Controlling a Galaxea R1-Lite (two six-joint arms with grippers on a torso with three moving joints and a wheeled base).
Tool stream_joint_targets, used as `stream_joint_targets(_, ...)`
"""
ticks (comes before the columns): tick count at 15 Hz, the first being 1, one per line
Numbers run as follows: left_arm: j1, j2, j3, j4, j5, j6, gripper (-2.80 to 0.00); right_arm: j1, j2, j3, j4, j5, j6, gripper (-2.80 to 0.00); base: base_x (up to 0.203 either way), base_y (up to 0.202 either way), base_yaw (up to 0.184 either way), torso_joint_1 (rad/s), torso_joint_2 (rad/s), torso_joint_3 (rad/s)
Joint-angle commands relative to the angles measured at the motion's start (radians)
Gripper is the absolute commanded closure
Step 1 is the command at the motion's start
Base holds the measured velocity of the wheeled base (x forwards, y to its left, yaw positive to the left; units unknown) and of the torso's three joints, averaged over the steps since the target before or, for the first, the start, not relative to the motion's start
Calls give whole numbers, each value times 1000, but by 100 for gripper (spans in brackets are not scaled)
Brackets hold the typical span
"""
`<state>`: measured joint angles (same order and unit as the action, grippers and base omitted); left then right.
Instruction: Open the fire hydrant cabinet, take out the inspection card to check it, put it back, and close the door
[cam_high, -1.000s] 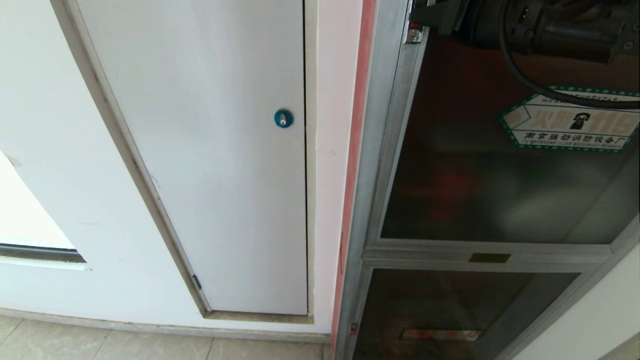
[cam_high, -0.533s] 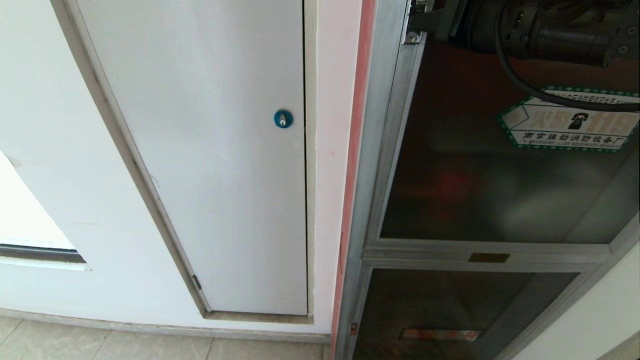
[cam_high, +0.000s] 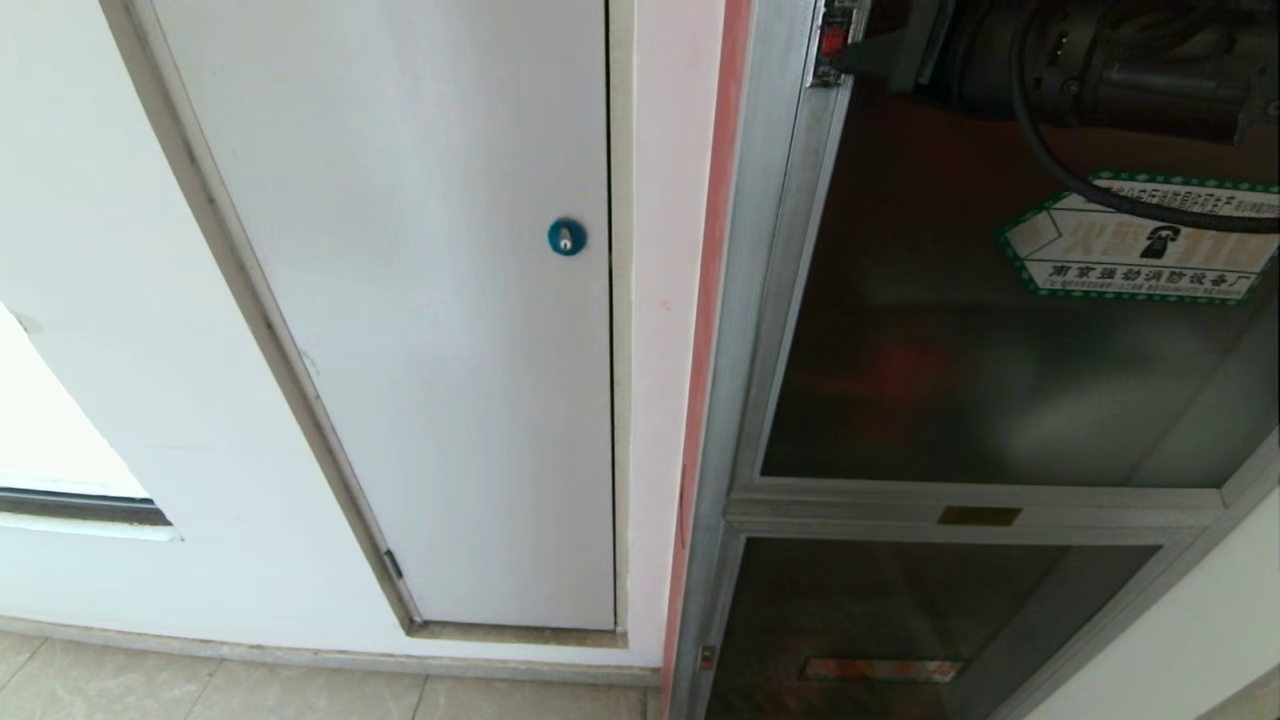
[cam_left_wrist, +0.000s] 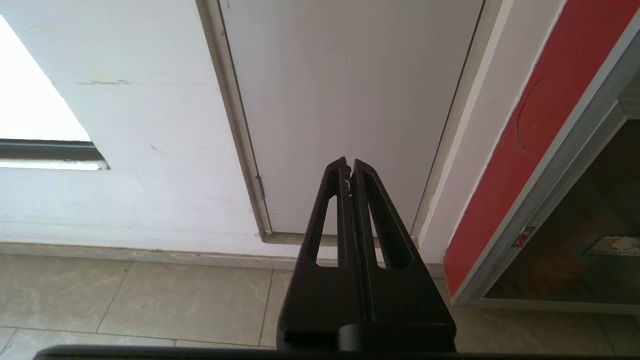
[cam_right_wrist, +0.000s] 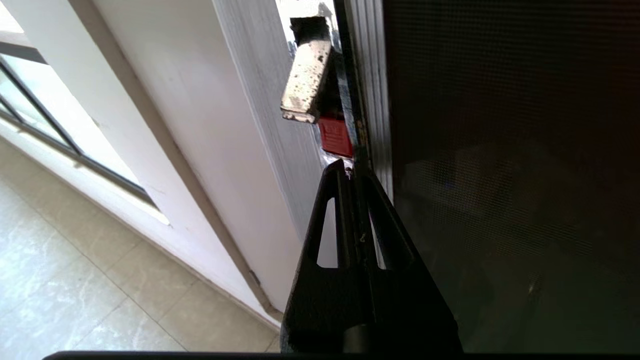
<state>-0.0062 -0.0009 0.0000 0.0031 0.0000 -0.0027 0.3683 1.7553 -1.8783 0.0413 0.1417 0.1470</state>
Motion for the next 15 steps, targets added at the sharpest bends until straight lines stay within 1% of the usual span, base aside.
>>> stream_joint_targets(1, 0, 1, 2, 0, 0, 0, 0, 4, -45, 30, 0, 7, 1, 0, 0, 0, 0, 0, 0, 0)
stream_joint_targets(5, 0, 1, 2, 0, 0, 0, 0, 54, -127, 115, -6, 9, 2, 0, 0, 0, 0, 0, 0, 0)
stream_joint_targets(7, 0, 1, 2, 0, 0, 0, 0, 87, -175, 198, -21, 3, -8, 0, 0, 0, 0, 0, 0, 0)
stream_joint_targets(8, 0, 1, 2, 0, 0, 0, 0, 97, -189, 237, -49, -5, -16, 0, 0, 0, 0, 0, 0, 0)
stream_joint_targets(9, 0, 1, 2, 0, 0, 0, 0, 107, -197, 285, -111, -29, -31, 0, 0, 0, 0, 0, 0, 0)
stream_joint_targets(10, 0, 1, 2, 0, 0, 0, 0, 120, -200, 338, -187, -73, -59, 0, 0, 0, 0, 0, 0, 0)
stream_joint_targets(12, 0, 1, 2, 0, 0, 0, 0, 157, -200, 451, -361, -188, -142, 0, 0, 0, 0, 0, 0, 0)
stream_joint_targets(15, 0, 1, 2, 0, 0, 0, 0, 240, -167, 571, -676, -359, -259, 0, 0, 0, 0, 0, 0, 0)
